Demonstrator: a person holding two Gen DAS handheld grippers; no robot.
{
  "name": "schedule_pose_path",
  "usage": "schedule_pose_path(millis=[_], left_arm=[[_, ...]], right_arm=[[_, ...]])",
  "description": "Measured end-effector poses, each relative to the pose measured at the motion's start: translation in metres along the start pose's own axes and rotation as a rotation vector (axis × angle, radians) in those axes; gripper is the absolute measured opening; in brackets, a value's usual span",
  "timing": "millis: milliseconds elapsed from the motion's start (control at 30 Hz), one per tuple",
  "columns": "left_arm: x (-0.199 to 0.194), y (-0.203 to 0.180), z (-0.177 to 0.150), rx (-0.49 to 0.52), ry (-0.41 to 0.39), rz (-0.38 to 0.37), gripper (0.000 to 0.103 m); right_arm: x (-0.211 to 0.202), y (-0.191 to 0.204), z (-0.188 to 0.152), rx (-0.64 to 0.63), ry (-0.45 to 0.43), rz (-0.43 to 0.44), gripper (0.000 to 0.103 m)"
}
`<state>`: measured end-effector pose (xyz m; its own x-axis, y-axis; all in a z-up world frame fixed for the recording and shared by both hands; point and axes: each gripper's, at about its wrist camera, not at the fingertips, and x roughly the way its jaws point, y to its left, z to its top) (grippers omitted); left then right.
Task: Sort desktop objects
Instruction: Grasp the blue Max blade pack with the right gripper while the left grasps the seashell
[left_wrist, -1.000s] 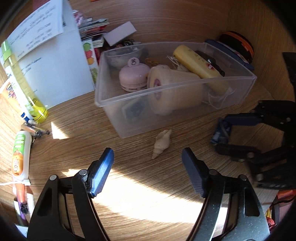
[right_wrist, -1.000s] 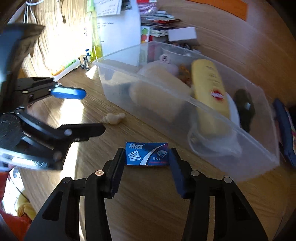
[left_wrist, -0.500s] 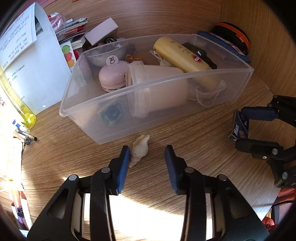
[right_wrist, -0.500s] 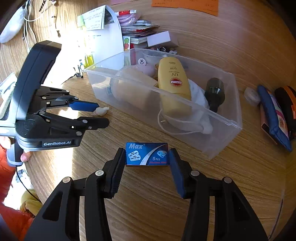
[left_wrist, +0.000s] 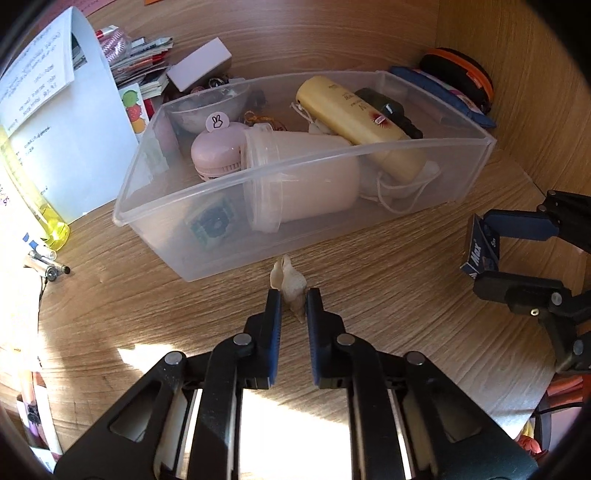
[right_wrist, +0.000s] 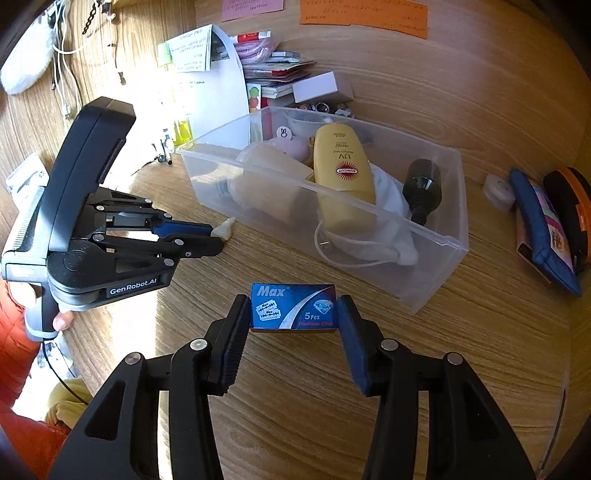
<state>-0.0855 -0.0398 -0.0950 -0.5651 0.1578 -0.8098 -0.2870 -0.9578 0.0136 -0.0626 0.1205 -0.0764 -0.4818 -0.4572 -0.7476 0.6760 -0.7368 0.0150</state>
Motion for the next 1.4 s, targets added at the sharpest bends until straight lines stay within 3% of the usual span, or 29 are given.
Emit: schedule_pose_path(millis=[300, 500, 567, 633, 700, 800, 967, 1200, 1300, 1400], left_arm=[[-0.03, -0.004, -0.008, 0.001, -0.058, -0.005, 0.012], [-0.031, -0.004, -0.015, 0.014, -0.045, 0.005, 0.013], [-0.027, -0.004, -0.018, 0.015, -0.029, 0.012, 0.021], [-0.027, -0.003, -0.023, 0.015, -0.031, 0.023, 0.039], [-0.03, -0.002, -0.029, 0.017, -0.041, 0.039, 0.049], [-0.035, 0.002, -0.038, 0.02, -0.052, 0.053, 0.054], [-0.035, 0.013, -0.043, -0.013, -0.041, 0.045, 0.054], [-0.018, -0.005, -0.033, 0.038, -0.01, 0.011, 0.054], [-0.014, -0.014, -0.031, 0.063, -0.012, 0.004, 0.044], [-0.012, -0.017, -0.028, 0.072, -0.011, -0.021, 0.021]], right_arm=[[-0.009, 0.003, 0.004, 0.0, -0.018, 0.006, 0.044], [-0.014, 0.012, 0.005, -0.016, -0.027, 0.001, 0.044], [-0.015, 0.014, 0.004, -0.017, -0.027, 0.0, 0.044], [-0.016, 0.015, 0.003, -0.016, -0.027, -0.001, 0.044], [-0.017, 0.015, 0.002, -0.016, -0.027, -0.006, 0.044], [-0.019, 0.015, 0.001, -0.013, -0.029, -0.011, 0.044], [-0.018, 0.012, 0.002, 0.006, -0.028, -0.007, 0.044], [-0.012, 0.014, 0.006, 0.021, -0.027, 0.007, 0.044], [-0.013, 0.016, 0.007, 0.018, -0.031, 0.009, 0.044], [-0.013, 0.017, 0.008, 0.008, -0.033, 0.004, 0.044]])
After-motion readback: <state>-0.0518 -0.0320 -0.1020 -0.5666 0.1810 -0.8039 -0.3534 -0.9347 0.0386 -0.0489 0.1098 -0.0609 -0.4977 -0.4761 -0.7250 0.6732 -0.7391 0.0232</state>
